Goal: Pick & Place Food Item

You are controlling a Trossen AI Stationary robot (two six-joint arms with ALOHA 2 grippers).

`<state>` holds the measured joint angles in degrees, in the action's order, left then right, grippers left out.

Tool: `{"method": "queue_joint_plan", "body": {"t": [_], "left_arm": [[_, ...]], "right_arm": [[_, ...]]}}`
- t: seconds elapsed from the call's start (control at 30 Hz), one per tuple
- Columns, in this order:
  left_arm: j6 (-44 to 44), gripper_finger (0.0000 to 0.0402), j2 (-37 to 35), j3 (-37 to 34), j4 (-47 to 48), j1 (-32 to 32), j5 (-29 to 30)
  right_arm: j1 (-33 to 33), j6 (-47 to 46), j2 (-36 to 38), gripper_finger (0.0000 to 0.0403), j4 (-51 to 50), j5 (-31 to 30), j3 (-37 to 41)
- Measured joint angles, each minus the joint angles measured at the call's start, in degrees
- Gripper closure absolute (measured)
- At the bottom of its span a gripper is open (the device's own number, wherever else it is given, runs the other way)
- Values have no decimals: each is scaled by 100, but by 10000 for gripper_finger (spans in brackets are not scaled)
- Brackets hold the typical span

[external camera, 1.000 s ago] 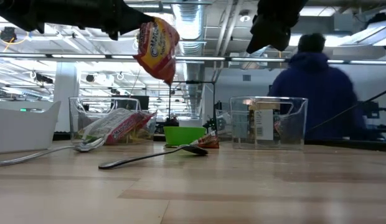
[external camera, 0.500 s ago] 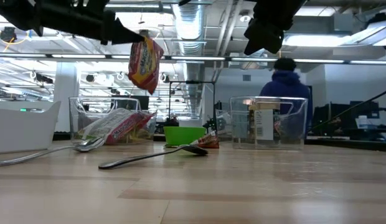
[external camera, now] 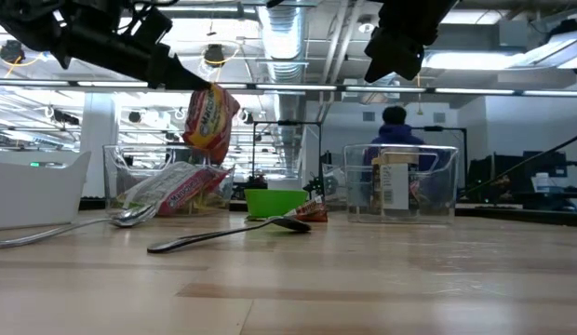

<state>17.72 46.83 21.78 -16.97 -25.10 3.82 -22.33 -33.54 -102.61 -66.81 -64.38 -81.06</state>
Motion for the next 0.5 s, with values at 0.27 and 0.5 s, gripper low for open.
{"method": "queue_joint_plan", "body": {"t": [0.27,0.5], "left_arm": [[-18,401,-298,0,533,-190,-123],[-27,401,-744,0,1303,-188,-121]], "right_arm": [[0,0,0,402,0,2,0],[0,-13,0,403,24,3,0]]}}
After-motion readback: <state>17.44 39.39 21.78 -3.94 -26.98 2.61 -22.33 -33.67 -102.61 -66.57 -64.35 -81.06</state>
